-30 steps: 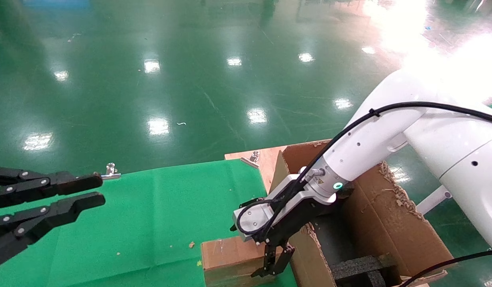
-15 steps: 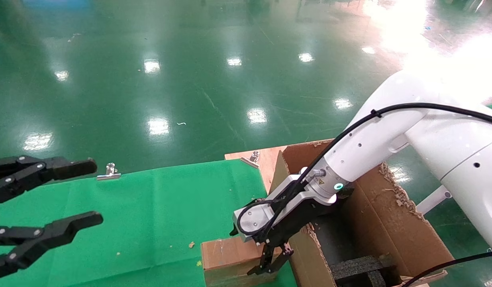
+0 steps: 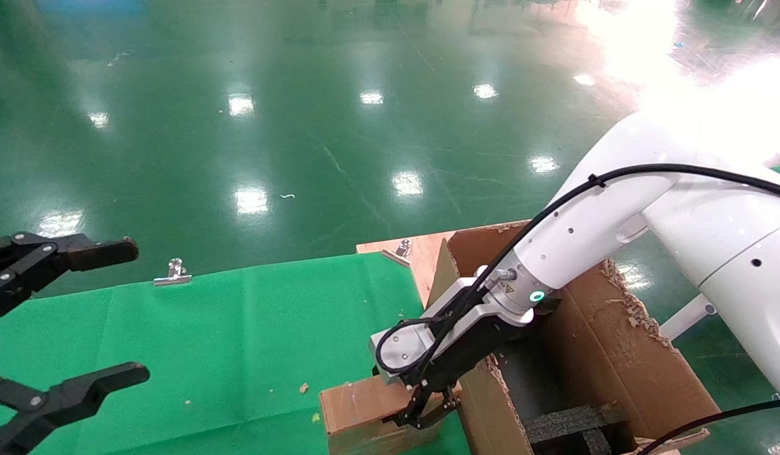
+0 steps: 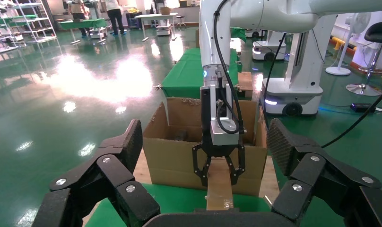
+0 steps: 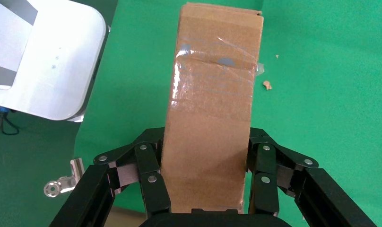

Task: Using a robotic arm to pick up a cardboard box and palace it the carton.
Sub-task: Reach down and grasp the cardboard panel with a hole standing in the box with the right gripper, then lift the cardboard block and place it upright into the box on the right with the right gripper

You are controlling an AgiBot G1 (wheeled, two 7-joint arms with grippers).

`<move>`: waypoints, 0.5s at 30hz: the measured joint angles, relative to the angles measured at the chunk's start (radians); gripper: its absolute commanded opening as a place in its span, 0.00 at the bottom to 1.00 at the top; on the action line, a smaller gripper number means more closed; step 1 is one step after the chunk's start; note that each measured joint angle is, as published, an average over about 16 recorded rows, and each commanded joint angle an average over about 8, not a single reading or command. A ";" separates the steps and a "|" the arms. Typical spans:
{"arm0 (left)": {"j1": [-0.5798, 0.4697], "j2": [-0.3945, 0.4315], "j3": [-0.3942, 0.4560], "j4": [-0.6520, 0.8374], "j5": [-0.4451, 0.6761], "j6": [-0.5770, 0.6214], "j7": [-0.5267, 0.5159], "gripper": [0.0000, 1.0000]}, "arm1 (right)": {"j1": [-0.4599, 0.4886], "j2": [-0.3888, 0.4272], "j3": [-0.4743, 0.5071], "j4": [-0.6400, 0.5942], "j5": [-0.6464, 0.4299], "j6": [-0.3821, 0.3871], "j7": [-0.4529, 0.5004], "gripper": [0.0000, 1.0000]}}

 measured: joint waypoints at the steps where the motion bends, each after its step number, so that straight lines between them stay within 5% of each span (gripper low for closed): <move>1: 0.000 0.000 0.000 0.000 0.000 0.000 0.000 1.00 | 0.000 0.001 0.000 0.000 0.001 0.001 0.000 0.00; 15: 0.000 0.000 0.000 0.000 0.000 0.000 0.000 1.00 | 0.066 0.026 -0.006 -0.022 0.078 -0.002 -0.004 0.00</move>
